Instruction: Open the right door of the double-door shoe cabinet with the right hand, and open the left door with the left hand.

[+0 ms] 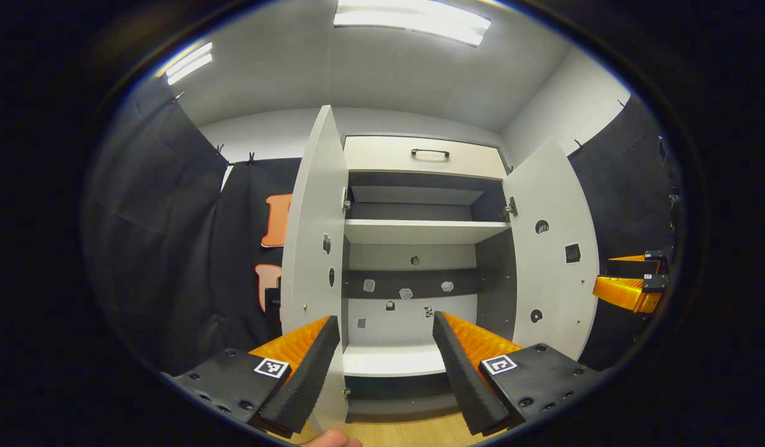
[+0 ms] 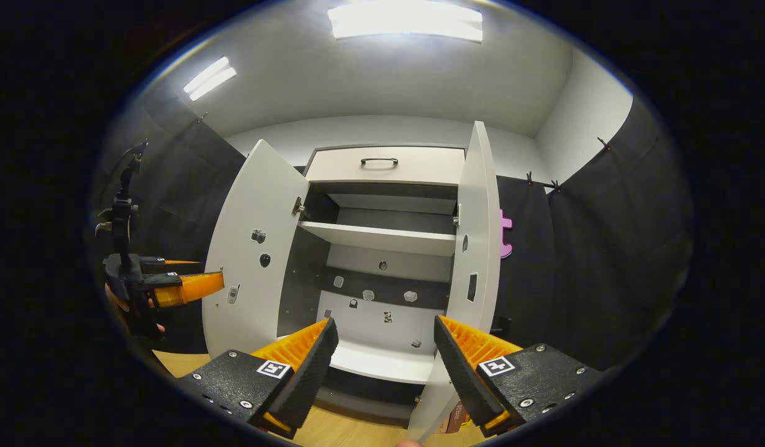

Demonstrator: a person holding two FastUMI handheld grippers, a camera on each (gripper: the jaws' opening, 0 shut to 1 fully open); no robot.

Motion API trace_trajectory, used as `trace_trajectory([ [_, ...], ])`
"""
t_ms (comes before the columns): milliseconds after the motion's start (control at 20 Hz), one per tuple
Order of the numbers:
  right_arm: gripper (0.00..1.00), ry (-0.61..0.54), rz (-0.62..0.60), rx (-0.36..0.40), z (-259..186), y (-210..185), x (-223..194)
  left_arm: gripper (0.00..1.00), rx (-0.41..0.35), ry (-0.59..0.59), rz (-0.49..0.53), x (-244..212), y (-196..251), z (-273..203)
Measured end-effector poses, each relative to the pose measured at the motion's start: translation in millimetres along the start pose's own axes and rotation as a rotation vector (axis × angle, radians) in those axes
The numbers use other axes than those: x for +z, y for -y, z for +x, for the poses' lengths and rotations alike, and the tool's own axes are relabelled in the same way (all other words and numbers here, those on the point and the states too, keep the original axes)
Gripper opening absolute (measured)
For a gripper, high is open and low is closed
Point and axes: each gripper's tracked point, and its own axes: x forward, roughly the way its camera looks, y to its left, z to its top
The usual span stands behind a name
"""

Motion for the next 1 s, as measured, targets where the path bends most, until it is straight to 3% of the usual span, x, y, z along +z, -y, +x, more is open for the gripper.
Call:
trace_trajectory([
  [100, 0.94, 0.003, -0.001, 0.002, -0.4, -1.4, 1.4, 1.00, -0.001, 0.006, -0.007, 1.5, 1.6, -1.3],
  [200, 0.94, 0.001, 0.002, 0.000, 0.7, -1.7, 0.6, 0.94, -0.004, 0.010, -0.011, 2.7, 2.3, -1.9],
  [1000, 0.94, 0.006, 0.006, 0.015, 5.0, -9.0, 1.0, 0.94, 0.028, 0.013, 0.004, 3.9, -6.4, -4.0],
])
